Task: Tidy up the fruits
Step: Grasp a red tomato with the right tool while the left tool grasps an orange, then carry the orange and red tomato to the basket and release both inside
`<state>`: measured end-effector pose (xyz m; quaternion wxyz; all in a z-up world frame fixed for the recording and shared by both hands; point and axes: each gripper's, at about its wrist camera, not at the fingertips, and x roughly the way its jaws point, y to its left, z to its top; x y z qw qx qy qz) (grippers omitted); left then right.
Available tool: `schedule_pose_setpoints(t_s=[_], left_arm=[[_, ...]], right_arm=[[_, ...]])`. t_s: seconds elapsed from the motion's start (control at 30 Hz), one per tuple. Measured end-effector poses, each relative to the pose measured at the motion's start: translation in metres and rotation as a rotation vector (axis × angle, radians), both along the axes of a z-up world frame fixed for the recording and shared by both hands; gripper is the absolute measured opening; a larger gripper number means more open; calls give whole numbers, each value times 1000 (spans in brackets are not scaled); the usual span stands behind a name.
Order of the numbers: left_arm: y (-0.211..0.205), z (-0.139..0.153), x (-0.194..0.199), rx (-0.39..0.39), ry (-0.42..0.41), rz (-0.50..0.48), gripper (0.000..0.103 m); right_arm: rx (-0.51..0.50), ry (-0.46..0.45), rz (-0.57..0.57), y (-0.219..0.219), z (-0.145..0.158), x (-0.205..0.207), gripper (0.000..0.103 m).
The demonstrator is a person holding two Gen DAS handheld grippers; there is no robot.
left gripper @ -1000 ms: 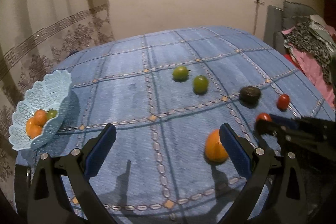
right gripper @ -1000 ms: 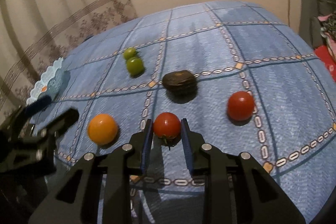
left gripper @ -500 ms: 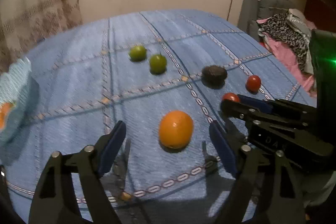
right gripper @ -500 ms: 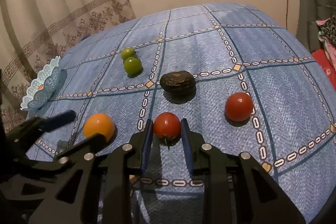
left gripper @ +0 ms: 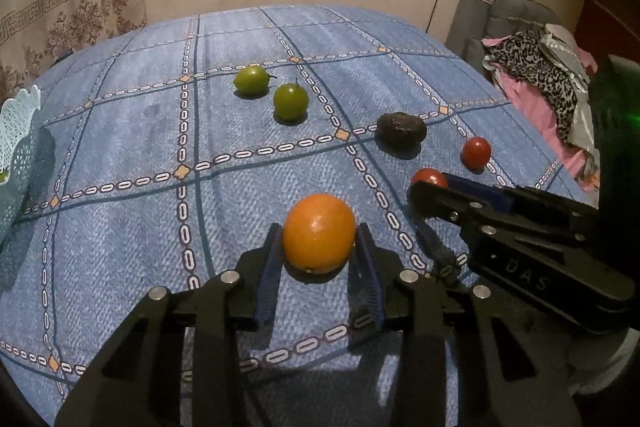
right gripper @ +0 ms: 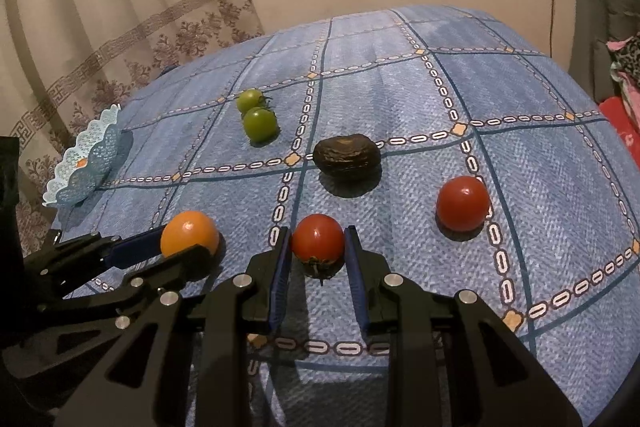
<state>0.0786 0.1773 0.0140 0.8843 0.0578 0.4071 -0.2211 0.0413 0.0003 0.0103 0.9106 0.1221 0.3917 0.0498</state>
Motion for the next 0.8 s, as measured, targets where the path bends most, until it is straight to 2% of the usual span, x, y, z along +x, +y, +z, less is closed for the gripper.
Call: schedule_pose_setpoints(t_s=[0.17, 0.6, 0.8], left_arm=[[7, 10, -6, 3, -44, 27, 38], [31, 22, -5, -4, -80, 95, 38], [55, 32, -7, -4, -127, 166, 38]], right_arm=[[25, -15, 18, 1, 2, -2, 27], [45, -34, 34, 5, 8, -6, 27], [52, -40, 28, 4, 15, -8, 27]])
